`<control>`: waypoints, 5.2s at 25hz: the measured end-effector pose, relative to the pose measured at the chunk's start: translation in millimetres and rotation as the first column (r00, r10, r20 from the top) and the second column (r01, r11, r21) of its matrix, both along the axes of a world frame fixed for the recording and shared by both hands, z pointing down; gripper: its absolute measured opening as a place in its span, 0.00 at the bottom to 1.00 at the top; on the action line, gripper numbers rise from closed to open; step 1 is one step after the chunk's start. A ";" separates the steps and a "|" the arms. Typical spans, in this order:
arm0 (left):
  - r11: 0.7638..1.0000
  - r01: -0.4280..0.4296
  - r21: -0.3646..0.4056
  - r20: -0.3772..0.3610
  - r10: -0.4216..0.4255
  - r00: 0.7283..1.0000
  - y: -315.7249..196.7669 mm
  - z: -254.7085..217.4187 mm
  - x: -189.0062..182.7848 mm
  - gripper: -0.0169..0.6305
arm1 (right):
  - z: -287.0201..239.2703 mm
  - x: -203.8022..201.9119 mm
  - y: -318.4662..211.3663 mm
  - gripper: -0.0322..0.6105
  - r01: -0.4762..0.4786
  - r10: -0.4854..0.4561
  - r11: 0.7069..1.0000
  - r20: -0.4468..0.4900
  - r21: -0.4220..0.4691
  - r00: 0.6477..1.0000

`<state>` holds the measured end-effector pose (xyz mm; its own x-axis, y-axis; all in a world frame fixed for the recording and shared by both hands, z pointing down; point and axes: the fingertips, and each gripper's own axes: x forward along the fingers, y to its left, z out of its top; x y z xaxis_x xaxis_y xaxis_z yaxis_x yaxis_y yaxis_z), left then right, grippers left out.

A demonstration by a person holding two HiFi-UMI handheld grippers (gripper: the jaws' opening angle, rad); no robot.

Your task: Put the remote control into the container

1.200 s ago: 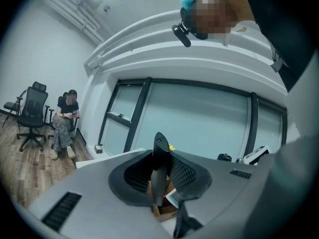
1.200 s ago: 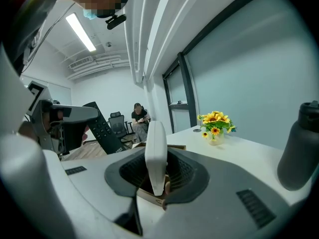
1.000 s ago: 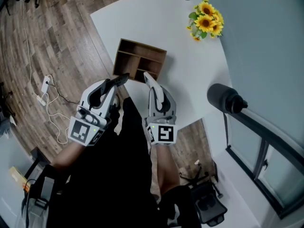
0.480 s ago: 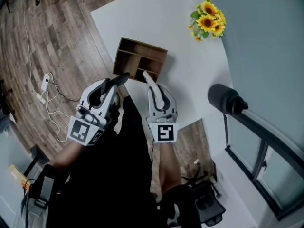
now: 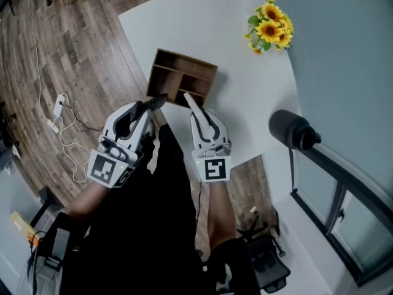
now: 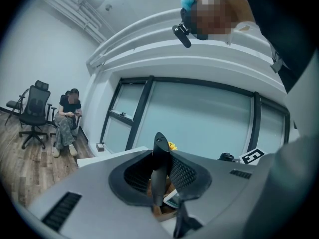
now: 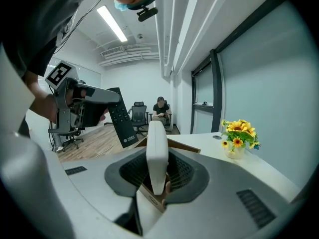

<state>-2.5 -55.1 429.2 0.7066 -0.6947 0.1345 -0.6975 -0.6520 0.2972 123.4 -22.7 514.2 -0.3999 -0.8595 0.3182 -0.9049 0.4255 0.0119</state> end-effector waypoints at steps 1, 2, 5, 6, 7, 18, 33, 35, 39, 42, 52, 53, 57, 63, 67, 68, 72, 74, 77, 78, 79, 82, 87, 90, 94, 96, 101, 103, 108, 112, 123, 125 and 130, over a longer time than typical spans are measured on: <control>1.000 0.001 -0.002 0.007 -0.001 1.000 -1.1 0.1 -0.4 0.16 | 1.2 -0.4 -0.4 0.19 0.008 -0.008 1.000 -0.006 -0.001 1.000; 1.000 0.002 -0.005 0.011 -0.002 1.000 -2.1 -0.3 -0.4 0.16 | 1.8 -0.9 -1.0 0.19 0.014 -0.014 1.000 -0.011 0.001 1.000; 1.000 0.006 -0.008 0.004 -0.006 1.000 -3.6 -0.7 -0.4 0.16 | 4.2 -2.0 -2.3 0.19 0.030 -0.030 1.000 -0.027 0.009 0.999; 1.000 0.007 -0.010 0.005 -0.007 1.000 -3.7 -0.1 -0.6 0.16 | 5.2 -2.2 -2.5 0.19 0.034 -0.034 0.999 -0.030 0.010 0.999; 1.000 0.005 -0.011 0.009 -0.005 1.000 -3.5 0.7 -1.3 0.16 | 6.1 -2.6 -2.7 0.19 0.036 -0.036 0.999 -0.028 0.011 0.999; 1.000 0.013 -0.018 0.007 -0.012 1.000 -8.2 4.0 -7.8 0.16 | 25.6 -5.8 -9.3 0.20 0.066 -0.067 0.997 -0.042 -0.035 0.997; 0.999 0.021 -0.040 0.015 -0.020 1.000 -11.6 10.8 -9.4 0.16 | 45.1 -7.1 -14.4 0.19 0.085 -0.087 0.995 -0.027 -0.061 0.996; 0.999 0.019 -0.033 0.011 -0.019 1.000 -11.4 11.2 -9.8 0.16 | 46.1 -7.5 -14.7 0.19 0.087 -0.088 0.994 -0.027 -0.061 0.996; 0.999 0.018 -0.041 0.022 -0.017 1.000 -12.0 14.3 -9.2 0.16 | 50.7 -7.6 -15.0 0.19 0.093 -0.096 0.993 -0.039 -0.072 0.995; 0.998 0.027 -0.050 0.017 -0.026 1.000 -13.4 15.2 -9.1 0.16 | 55.1 -7.8 -15.7 0.20 0.095 -0.099 0.992 -0.047 -0.082 0.994; 0.999 0.026 -0.046 0.020 -0.026 0.999 -13.1 15.6 -8.0 0.16 | 58.0 -8.0 -15.5 0.20 0.099 -0.104 0.992 -0.061 -0.081 0.993; 0.999 0.026 -0.045 0.020 -0.025 0.999 -12.5 15.3 -8.2 0.16 | 57.9 -8.2 -15.2 0.20 0.097 -0.102 0.992 -0.064 -0.081 0.993; 0.999 0.024 -0.044 0.019 -0.023 1.000 -12.3 14.6 -8.3 0.16 | 58.7 -9.8 -17.0 0.20 0.093 -0.100 0.991 -0.071 -0.094 0.992; 0.999 0.017 -0.027 -0.001 -0.017 1.000 -9.6 12.7 -8.5 0.16 | 61.8 -10.9 -14.6 0.21 0.096 -0.106 0.989 -0.092 -0.111 0.990; 0.999 0.027 -0.032 0.016 -0.027 1.000 -8.9 15.2 -12.0 0.16 | 59.7 -8.5 -13.2 0.21 0.080 -0.089 0.991 -0.087 -0.104 0.992; 0.999 0.025 -0.031 0.015 -0.024 1.000 -8.8 14.3 -11.7 0.16 | 59.0 -7.8 -13.1 0.21 0.076 -0.084 0.992 -0.086 -0.101 0.993; 0.999 0.022 -0.027 0.002 -0.022 1.000 -9.4 9.2 -10.2 0.16 | 56.3 -5.0 -11.7 0.21 0.056 -0.063 0.994 -0.082 -0.092 0.995; 0.999 0.027 -0.029 0.007 -0.027 1.000 -9.3 9.1 -11.1 0.16 | 54.3 -3.4 -11.6 0.21 0.045 -0.051 0.995 -0.076 -0.084 0.996; 0.999 0.025 -0.032 0.007 -0.025 1.000 -7.8 8.8 -11.6 0.16 | 52.9 -2.1 -10.5 0.21 0.037 -0.044 0.996 -0.078 -0.083 0.996; 0.999 0.025 -0.032 0.005 -0.025 1.000 -7.4 8.3 -11.6 0.16 | 52.1 -2.2 -10.1 0.21 0.038 -0.045 0.996 -0.081 -0.081 0.996; 0.999 0.025 -0.032 0.003 -0.025 1.000 -7.0 7.8 -11.8 0.16 | 51.0 -2.3 -9.6 0.21 0.040 -0.046 0.996 -0.084 -0.077 0.995; 0.999 0.023 -0.025 -0.002 -0.023 1.000 -4.6 7.4 -12.7 0.16 | 48.1 -1.6 -7.3 0.21 0.037 -0.043 0.997 -0.091 -0.069 0.995; 1.000 0.005 -0.027 -0.002 -0.005 1.000 -1.2 4.7 -11.3 0.16 | 43.5 -0.2 -2.0 0.21 0.021 -0.026 0.998 -0.096 -0.060 0.995; 1.000 0.000 -0.022 -0.006 -0.001 1.000 0.9 2.3 -11.3 0.16 | 41.5 0.6 2.3 0.21 0.010 -0.015 0.998 -0.096 -0.055 0.995; 1.000 0.003 -0.006 -0.013 -0.003 1.000 3.4 -0.5 -14.0 0.16 | 40.5 1.2 10.1 0.21 0.000 -0.006 0.998 -0.110 -0.060 0.994; 1.000 0.000 -0.008 -0.015 0.000 1.000 5.4 -0.7 -14.9 0.16 | 39.6 0.9 13.5 0.21 -0.012 0.006 0.998 -0.102 -0.060 0.995; 1.000 -0.017 0.017 -0.030 0.017 0.999 9.7 -5.4 -16.7 0.16 | 38.0 0.2 21.5 0.21 -0.034 0.028 0.998 -0.097 -0.061 0.995; 0.999 -0.016 0.029 -0.037 0.017 0.999 9.2 -9.1 -17.0 0.16 | 38.9 0.4 24.6 0.21 -0.036 0.029 0.997 -0.106 -0.065 0.994; 1.000 -0.010 0.019 -0.042 0.011 0.999 12.2 -13.6 -18.8 0.16 | 38.1 0.7 32.1 0.21 -0.062 0.055 0.995 -0.095 -0.074 0.994; 1.000 -0.021 0.004 -0.028 0.021 0.999 17.6 -10.9 -20.9 0.16 | 36.4 -0.3 36.4 0.21 -0.073 0.068 0.995 -0.086 -0.060 0.994; 0.999 -0.028 0.024 -0.024 0.028 0.999 28.0 -14.4 -27.1 0.16 | 38.9 -4.5 50.3 0.21 -0.081 0.073 0.994 -0.110 -0.072 0.991; 1.000 -0.021 0.017 -0.036 0.021 0.999 27.4 -16.5 -27.1 0.16 | 39.6 -5.0 51.6 0.21 -0.076 0.068 0.995 -0.117 -0.067 0.991; 0.999 -0.021 0.028 -0.037 0.023 0.999 29.4 -17.4 -28.7 0.16 | 38.8 -5.9 54.3 0.21 -0.091 0.084 0.994 -0.100 -0.064 0.991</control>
